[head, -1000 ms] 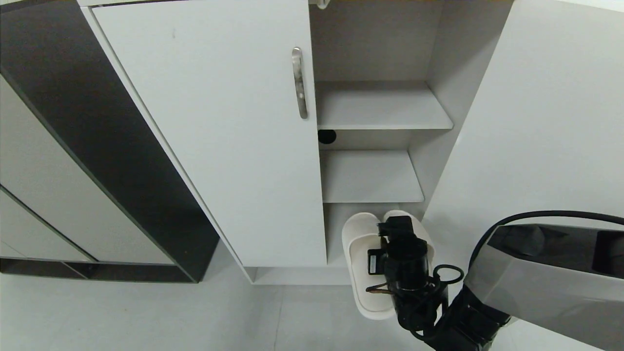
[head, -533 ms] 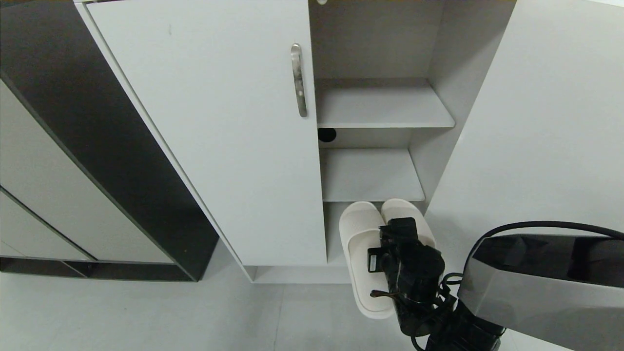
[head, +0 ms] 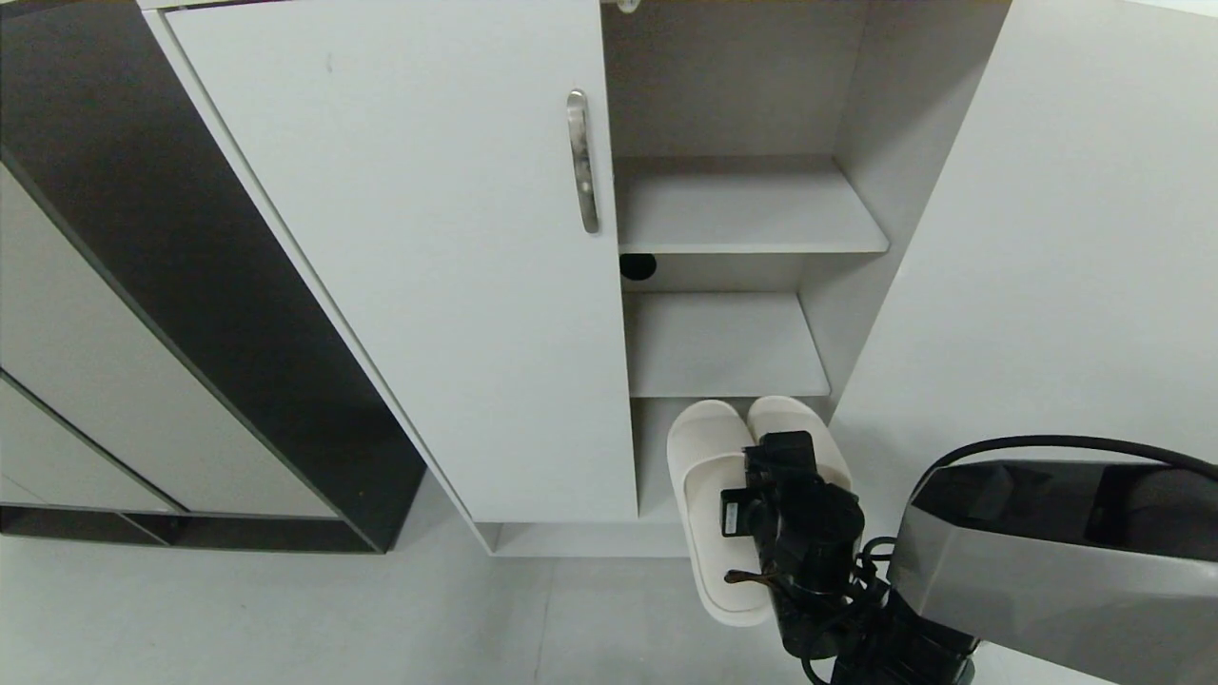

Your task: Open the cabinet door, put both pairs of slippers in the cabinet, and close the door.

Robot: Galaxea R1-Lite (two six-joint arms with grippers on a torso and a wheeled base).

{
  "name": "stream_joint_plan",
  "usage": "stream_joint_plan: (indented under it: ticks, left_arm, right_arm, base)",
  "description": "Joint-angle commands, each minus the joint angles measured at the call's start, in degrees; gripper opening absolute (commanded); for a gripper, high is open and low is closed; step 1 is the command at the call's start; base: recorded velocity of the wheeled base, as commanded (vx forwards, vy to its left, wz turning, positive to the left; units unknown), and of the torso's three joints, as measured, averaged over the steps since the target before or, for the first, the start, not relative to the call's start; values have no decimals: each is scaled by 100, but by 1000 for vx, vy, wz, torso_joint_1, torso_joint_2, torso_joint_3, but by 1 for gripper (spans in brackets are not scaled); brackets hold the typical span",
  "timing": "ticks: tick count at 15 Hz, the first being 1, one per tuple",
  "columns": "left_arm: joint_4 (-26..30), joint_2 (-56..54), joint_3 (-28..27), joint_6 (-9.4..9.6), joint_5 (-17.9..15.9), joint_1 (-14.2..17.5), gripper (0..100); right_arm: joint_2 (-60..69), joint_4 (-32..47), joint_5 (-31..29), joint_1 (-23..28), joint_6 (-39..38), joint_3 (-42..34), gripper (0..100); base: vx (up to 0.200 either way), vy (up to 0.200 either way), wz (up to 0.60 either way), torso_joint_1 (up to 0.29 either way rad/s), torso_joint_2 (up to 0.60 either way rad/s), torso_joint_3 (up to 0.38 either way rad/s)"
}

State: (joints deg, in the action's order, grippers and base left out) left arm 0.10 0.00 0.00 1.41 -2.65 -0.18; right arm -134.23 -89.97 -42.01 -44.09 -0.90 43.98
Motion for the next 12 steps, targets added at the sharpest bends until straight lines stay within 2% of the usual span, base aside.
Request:
stream_joint_plan:
  ticks: [1,6,9,12]
  left_arm:
    - [-1,9,0,-1,1,1,0]
    - [-1,9,0,-1,10,1,0]
    - [-1,9,0,-10,10,1,0]
    - [-1,9,0,-10,10,1,0]
  right_arm:
    - [-7,-3,0,15,2,5,0]
    - [-7,-3,8,15,2,119,0]
    - [-191,41,17,111,2,515,0]
    - [-472,401,175,305,2,1165,0]
  base:
    - [200,0,0,-7,2,2]
    - [200,0,0,3,4,2]
    - [0,0,0,0,0,0]
    - [0,0,0,0,0,0]
